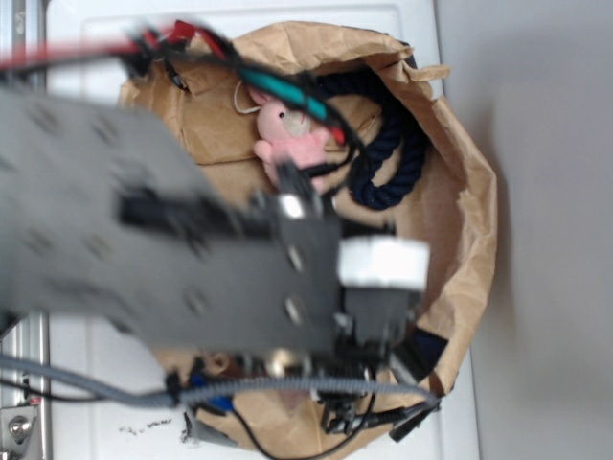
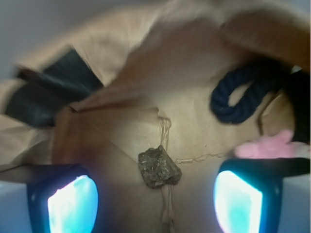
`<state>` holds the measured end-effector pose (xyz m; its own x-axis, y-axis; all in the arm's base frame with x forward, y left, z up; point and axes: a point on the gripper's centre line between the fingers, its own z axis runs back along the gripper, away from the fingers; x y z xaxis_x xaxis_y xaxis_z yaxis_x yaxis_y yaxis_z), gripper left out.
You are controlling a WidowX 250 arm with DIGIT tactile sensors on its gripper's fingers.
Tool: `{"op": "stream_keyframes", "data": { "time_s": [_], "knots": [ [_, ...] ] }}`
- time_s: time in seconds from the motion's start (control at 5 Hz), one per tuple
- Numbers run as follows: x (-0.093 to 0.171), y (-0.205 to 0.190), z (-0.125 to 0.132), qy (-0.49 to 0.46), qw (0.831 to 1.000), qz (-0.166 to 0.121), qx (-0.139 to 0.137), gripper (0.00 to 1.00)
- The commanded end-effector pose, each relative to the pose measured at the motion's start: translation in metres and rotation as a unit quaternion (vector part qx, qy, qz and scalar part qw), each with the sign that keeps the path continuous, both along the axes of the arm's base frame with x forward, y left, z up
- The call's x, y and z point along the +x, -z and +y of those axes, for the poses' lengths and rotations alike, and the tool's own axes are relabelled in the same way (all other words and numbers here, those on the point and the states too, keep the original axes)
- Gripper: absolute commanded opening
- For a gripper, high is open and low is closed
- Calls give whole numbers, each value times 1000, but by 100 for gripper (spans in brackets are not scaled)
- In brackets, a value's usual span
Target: Grab the rock.
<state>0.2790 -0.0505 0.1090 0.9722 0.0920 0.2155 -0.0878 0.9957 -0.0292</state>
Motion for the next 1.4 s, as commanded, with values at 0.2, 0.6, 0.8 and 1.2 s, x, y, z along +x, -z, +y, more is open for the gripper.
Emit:
{"op": "stream_keyframes", "data": {
  "time_s": [0.2, 0.6, 0.8, 1.2],
  "knots": [
    [-7, 34, -12, 6, 998, -31, 53, 100],
    [4, 5, 6, -30, 999, -4, 16, 100],
    [20, -16, 29, -48, 998, 33, -21, 100],
    [13, -13, 46, -23, 998, 35, -37, 100]
  ]
}}
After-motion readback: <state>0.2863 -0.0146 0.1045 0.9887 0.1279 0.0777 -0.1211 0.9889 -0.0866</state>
